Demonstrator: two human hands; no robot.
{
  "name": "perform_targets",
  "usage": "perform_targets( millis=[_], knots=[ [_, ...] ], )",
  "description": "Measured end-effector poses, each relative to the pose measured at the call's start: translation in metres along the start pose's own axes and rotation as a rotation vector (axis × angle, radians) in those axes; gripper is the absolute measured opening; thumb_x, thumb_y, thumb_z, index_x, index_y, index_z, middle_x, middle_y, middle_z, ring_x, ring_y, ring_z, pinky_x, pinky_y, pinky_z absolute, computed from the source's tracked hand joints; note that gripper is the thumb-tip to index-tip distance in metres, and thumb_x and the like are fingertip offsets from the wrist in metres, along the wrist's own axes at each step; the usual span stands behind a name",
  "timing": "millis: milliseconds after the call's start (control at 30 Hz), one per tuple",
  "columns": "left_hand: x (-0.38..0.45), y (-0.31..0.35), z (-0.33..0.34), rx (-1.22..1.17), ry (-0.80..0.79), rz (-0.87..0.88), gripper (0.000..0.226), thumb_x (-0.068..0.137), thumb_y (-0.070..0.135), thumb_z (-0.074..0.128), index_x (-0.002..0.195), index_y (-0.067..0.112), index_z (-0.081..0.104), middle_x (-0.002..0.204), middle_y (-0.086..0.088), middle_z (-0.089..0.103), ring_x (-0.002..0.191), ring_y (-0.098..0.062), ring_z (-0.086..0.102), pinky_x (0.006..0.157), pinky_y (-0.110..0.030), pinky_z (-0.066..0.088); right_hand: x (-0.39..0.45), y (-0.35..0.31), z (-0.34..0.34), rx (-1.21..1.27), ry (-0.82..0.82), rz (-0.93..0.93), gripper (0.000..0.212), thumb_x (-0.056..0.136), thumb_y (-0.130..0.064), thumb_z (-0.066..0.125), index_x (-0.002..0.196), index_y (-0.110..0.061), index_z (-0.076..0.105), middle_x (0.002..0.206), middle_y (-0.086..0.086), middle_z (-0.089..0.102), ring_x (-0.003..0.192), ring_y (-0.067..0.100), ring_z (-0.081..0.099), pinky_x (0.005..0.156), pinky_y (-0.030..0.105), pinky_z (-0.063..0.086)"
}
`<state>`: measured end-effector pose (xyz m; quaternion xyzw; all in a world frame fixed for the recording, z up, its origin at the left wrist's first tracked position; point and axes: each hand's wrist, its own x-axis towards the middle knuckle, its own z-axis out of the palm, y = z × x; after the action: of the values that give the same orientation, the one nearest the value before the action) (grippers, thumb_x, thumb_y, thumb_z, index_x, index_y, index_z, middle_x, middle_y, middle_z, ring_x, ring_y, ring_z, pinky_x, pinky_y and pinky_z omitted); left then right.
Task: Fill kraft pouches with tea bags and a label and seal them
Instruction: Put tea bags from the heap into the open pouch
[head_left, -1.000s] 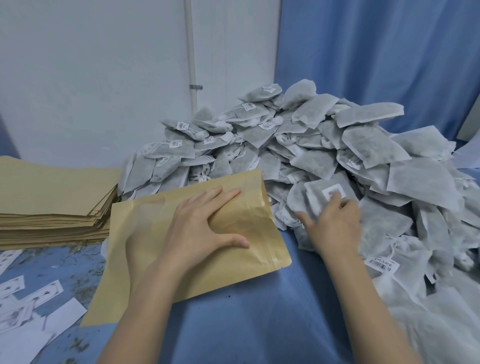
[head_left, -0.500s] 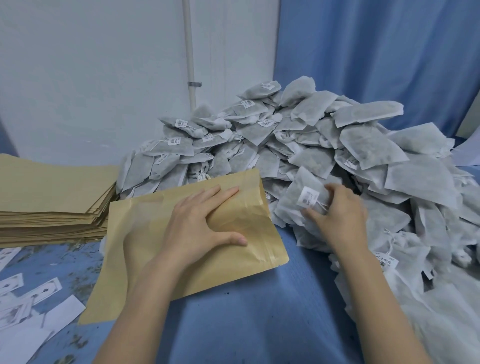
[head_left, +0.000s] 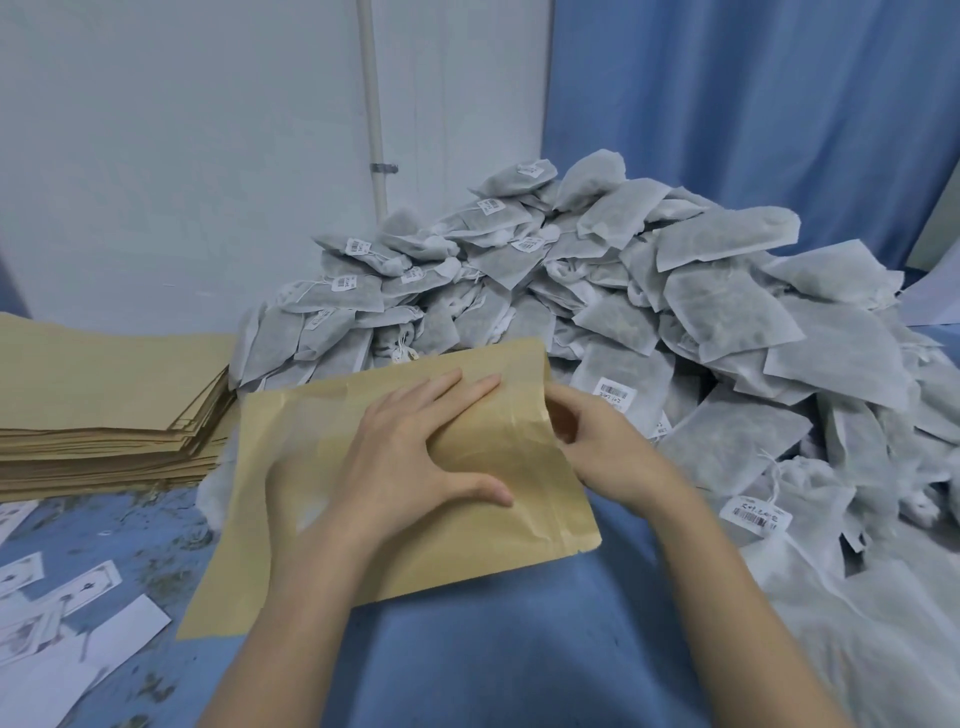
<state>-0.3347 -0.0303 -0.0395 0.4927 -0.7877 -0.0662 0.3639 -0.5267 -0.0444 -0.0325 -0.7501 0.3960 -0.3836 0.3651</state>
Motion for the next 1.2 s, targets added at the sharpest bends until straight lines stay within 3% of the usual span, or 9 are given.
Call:
perform_targets(
  millis=[133, 267, 333, 467, 600, 733, 833, 967, 1200],
  knots=[
    [0.0, -0.001, -0.001, -0.004, 0.012, -0.015, 0.09, 0.044, 0.058, 0.082, 0.121, 0.066, 0.035, 0.138, 0.025, 0.038, 0.115, 0.018, 0.023, 0.095, 0.004, 0.002, 0.004, 0.007, 0.01, 0.134, -0.041, 0.014, 0.034, 0.085, -0.009, 0.064, 0.109, -0.033, 0.061, 0.097, -0.023, 0.068, 0.095, -0.006, 0.062, 0.074, 0.009, 0.046],
    [-0.001, -0.006, -0.001, 0.009, 0.024, -0.07, 0.088, 0.046, 0.059, 0.081, 0.12, 0.068, 0.034, 0.145, 0.018, 0.039, 0.129, 0.004, 0.025, 0.104, -0.011, 0.009, 0.007, 0.03, -0.007, -0.526, 0.72, 0.0, 0.021, 0.084, -0.019, 0.063, 0.104, -0.021, 0.071, 0.106, -0.004, 0.063, 0.108, 0.013, 0.054, 0.092, 0.018, 0.037],
    [-0.001, -0.007, 0.0, 0.01, 0.014, -0.078, 0.088, 0.046, 0.06, 0.08, 0.118, 0.069, 0.032, 0.146, 0.018, 0.038, 0.13, 0.002, 0.026, 0.105, -0.014, 0.01, 0.003, 0.044, -0.016, -0.705, 0.93, 0.147, 0.032, 0.082, -0.015, 0.064, 0.114, -0.012, 0.066, 0.115, 0.019, 0.051, 0.109, 0.035, 0.045, 0.093, 0.035, 0.036],
    [0.0, -0.008, 0.002, 0.013, -0.001, -0.073, 0.089, 0.045, 0.061, 0.08, 0.12, 0.068, 0.032, 0.145, 0.017, 0.039, 0.13, 0.001, 0.026, 0.104, -0.013, 0.01, -0.003, 0.047, -0.03, -0.759, 1.224, 0.013, 0.055, 0.071, -0.013, 0.074, 0.121, -0.006, 0.054, 0.104, 0.023, 0.049, 0.094, 0.039, 0.049, 0.077, 0.044, 0.046],
    [0.0, -0.009, 0.002, 0.001, 0.005, -0.084, 0.088, 0.046, 0.06, 0.081, 0.12, 0.068, 0.034, 0.145, 0.019, 0.039, 0.131, 0.0, 0.026, 0.106, -0.015, 0.011, -0.005, 0.041, -0.045, -0.84, 1.109, 0.019, 0.092, 0.06, -0.034, 0.084, 0.14, -0.025, 0.038, 0.122, 0.018, 0.044, 0.103, 0.033, 0.044, 0.092, 0.036, 0.031],
    [0.0, -0.01, 0.0, -0.017, 0.01, -0.101, 0.087, 0.041, 0.066, 0.076, 0.118, 0.07, 0.035, 0.144, 0.02, 0.039, 0.132, -0.002, 0.028, 0.107, -0.017, 0.013, -0.002, 0.042, -0.035, -0.764, 0.462, 0.068, 0.059, 0.07, -0.044, 0.075, 0.125, -0.037, 0.056, 0.117, 0.002, 0.054, 0.103, 0.021, 0.051, 0.093, 0.03, 0.037],
    [-0.001, -0.015, -0.004, -0.025, 0.036, -0.114, 0.086, 0.037, 0.072, 0.068, 0.116, 0.071, 0.035, 0.143, 0.018, 0.041, 0.132, -0.002, 0.031, 0.107, -0.019, 0.016, 0.003, 0.053, -0.007, -0.729, 0.163, 0.263, 0.063, 0.073, -0.057, 0.061, 0.132, -0.043, 0.045, 0.131, 0.005, 0.042, 0.115, 0.022, 0.045, 0.098, 0.038, 0.041],
    [-0.002, -0.02, -0.003, 0.008, 0.012, -0.124, 0.083, 0.04, 0.07, 0.071, 0.115, 0.068, 0.035, 0.142, 0.016, 0.044, 0.13, -0.004, 0.033, 0.108, -0.02, 0.015, 0.011, 0.067, 0.01, -0.717, 0.287, 0.36, 0.074, 0.078, -0.049, 0.065, 0.14, -0.021, 0.036, 0.135, 0.016, 0.038, 0.119, 0.034, 0.044, 0.097, 0.037, 0.039],
    [-0.002, -0.024, -0.004, -0.008, 0.013, -0.128, 0.086, 0.042, 0.065, 0.077, 0.116, 0.07, 0.034, 0.143, 0.018, 0.042, 0.131, -0.004, 0.031, 0.108, -0.02, 0.015, 0.008, 0.061, -0.008, -0.415, 0.774, 0.297, 0.036, 0.084, -0.024, 0.066, 0.118, -0.014, 0.062, 0.11, 0.01, 0.064, 0.1, 0.023, 0.057, 0.089, 0.029, 0.039]
  ],
)
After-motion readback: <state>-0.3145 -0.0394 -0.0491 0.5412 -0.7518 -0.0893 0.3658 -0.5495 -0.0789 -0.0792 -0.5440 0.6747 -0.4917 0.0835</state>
